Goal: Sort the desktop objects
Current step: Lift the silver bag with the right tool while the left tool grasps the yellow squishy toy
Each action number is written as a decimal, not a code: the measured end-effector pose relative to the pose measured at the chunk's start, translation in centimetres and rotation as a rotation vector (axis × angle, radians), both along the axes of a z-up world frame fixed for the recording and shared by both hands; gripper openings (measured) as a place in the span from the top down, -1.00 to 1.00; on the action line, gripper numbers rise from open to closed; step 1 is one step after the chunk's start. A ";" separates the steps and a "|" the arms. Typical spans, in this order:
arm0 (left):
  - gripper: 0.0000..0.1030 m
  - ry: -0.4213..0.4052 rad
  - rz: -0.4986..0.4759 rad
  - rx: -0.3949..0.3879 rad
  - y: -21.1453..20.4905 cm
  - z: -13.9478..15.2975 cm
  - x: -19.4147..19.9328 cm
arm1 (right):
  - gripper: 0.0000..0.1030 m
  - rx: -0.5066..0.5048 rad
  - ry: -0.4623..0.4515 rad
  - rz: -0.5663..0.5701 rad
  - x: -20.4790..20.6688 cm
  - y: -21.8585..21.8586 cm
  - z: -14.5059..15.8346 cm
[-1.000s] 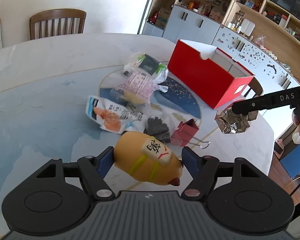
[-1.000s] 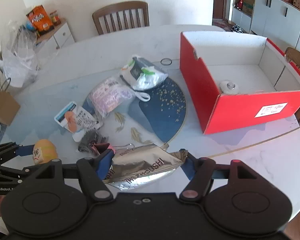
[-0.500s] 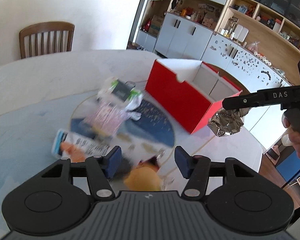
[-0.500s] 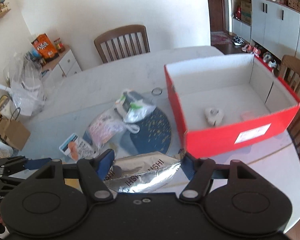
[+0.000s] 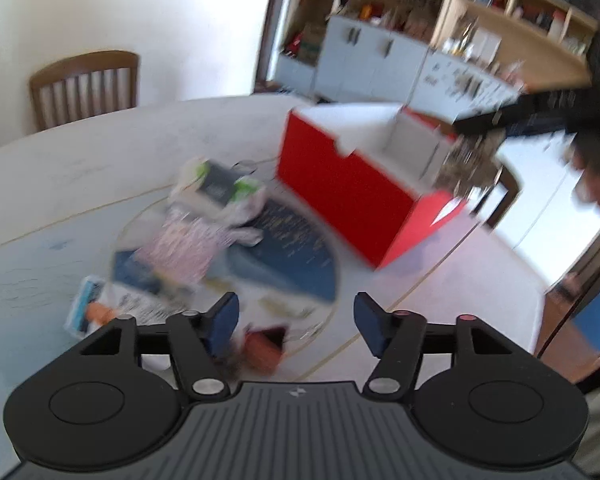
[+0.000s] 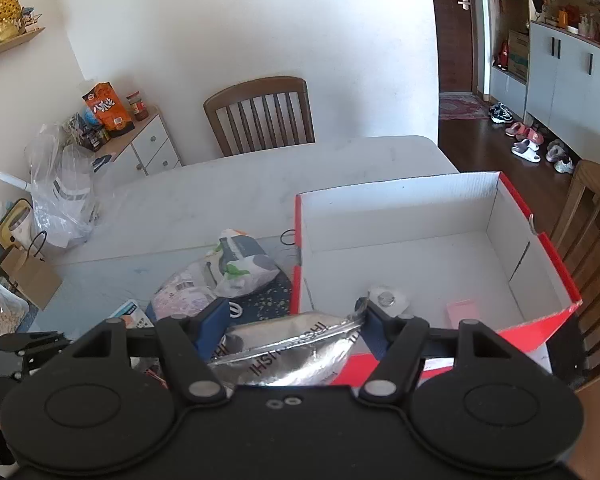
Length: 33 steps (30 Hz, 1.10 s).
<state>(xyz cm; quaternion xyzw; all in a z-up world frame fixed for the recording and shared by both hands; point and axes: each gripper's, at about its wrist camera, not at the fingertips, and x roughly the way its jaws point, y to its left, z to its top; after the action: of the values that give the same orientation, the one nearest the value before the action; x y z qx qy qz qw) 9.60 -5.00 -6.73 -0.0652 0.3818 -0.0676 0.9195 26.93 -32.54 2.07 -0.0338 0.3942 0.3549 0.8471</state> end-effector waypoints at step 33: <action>-0.40 0.260 0.400 0.095 1.8 -6.2 -3.4 | -0.31 0.030 0.015 0.039 6.7 -1.7 -0.3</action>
<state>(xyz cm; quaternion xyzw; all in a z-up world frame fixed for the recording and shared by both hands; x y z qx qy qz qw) 6.20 -3.17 -12.94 -0.1046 0.4792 0.1429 0.8597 33.60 -34.22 1.78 -0.0260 0.3946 0.3775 0.8373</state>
